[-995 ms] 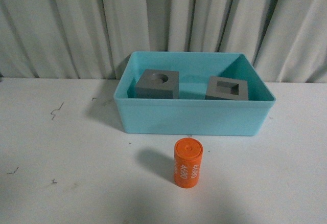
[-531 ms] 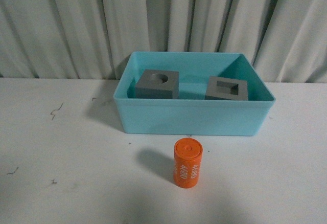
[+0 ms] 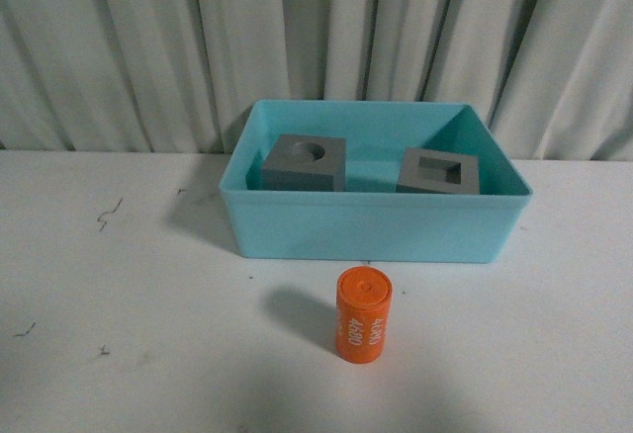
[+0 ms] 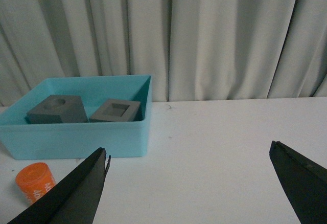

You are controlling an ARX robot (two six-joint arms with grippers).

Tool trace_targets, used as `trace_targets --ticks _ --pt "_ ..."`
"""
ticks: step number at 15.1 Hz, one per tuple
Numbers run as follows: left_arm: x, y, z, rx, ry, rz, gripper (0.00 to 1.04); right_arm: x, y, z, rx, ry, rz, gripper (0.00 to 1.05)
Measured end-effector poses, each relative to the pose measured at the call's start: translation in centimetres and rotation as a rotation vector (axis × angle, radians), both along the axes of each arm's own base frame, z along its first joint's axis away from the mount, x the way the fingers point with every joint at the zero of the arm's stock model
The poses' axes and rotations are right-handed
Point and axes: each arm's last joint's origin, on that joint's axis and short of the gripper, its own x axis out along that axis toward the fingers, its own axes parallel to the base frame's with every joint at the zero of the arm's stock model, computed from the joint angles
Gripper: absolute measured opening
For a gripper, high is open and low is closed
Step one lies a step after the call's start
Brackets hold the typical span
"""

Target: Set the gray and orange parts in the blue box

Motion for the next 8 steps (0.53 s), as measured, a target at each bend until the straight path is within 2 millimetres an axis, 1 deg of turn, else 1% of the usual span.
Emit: trace_targets --ticks 1,2,3,4,5,8 --pt "-0.1 0.2 0.3 0.085 -0.026 -0.002 0.48 0.0 0.0 0.0 0.0 0.0 0.0 0.98" --pt "-0.4 0.9 -0.1 0.142 -0.029 -0.015 0.36 0.0 0.0 0.0 0.0 0.0 0.0 0.98" --pt "-0.5 1.3 -0.5 0.164 -0.016 0.017 0.25 0.0 0.0 0.0 0.0 0.0 -0.001 0.98" --pt "-0.7 1.2 -0.7 0.179 -0.016 -0.003 0.12 0.0 0.0 0.0 0.0 0.0 0.0 0.98" --pt "-0.8 1.2 -0.8 0.186 -0.021 -0.011 0.01 0.0 0.0 0.0 0.0 0.0 0.0 0.98" --pt "-1.2 1.2 -1.2 0.193 -0.04 -0.007 0.02 0.0 0.0 0.0 0.0 0.0 0.0 0.98"
